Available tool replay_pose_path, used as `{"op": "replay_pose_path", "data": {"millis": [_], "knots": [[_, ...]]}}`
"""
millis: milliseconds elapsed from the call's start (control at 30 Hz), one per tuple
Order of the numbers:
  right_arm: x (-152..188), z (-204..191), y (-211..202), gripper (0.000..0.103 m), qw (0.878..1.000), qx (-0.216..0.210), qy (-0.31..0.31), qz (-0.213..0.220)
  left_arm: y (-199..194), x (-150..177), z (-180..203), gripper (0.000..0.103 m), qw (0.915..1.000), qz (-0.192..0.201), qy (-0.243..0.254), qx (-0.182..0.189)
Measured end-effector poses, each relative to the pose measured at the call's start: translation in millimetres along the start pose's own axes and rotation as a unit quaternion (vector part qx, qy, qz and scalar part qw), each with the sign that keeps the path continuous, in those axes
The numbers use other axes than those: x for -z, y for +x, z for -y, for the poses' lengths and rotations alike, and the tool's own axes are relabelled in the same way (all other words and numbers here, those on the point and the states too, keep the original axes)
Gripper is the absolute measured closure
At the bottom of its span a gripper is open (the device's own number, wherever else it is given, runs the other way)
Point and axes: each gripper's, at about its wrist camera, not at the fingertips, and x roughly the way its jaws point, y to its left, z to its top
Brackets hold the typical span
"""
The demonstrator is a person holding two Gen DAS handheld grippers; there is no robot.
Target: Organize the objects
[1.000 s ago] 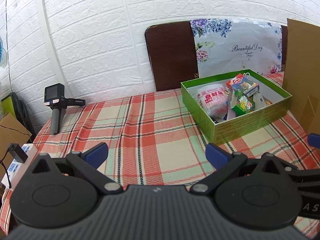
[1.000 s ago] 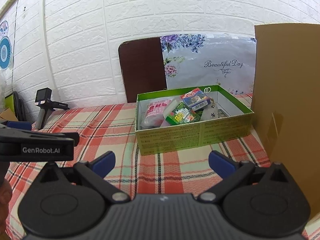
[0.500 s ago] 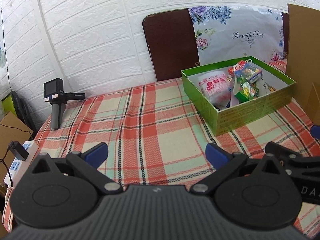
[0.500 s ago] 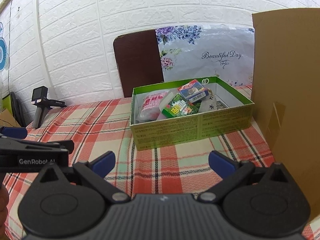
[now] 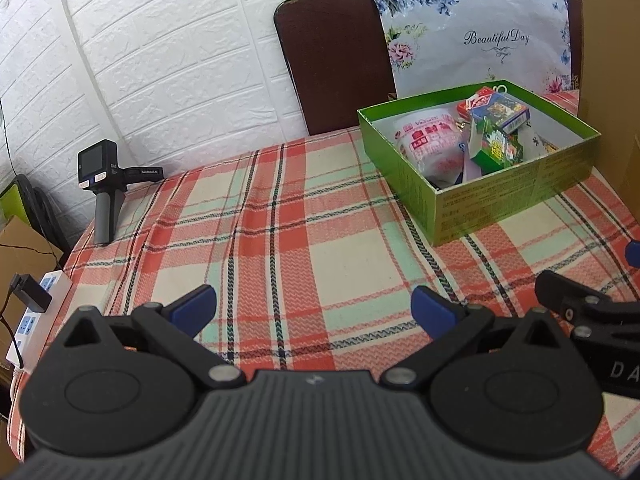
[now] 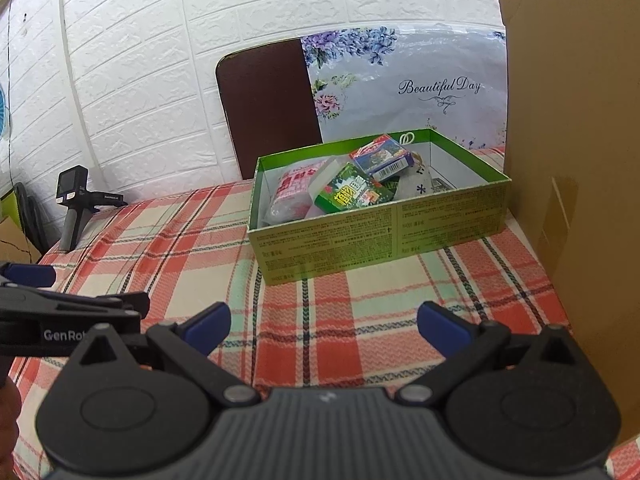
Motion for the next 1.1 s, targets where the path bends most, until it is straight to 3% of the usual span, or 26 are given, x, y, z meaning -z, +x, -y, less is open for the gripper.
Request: {"op": "replay_pose_path", "data": {"millis": [1100], "knots": [[4.2,7.0,12.6,0.000,1.000,-0.001,0.019,-0.017,18.1,0.4,12.3,0.000,0.9993,-0.035,0.013,0.007]]}}
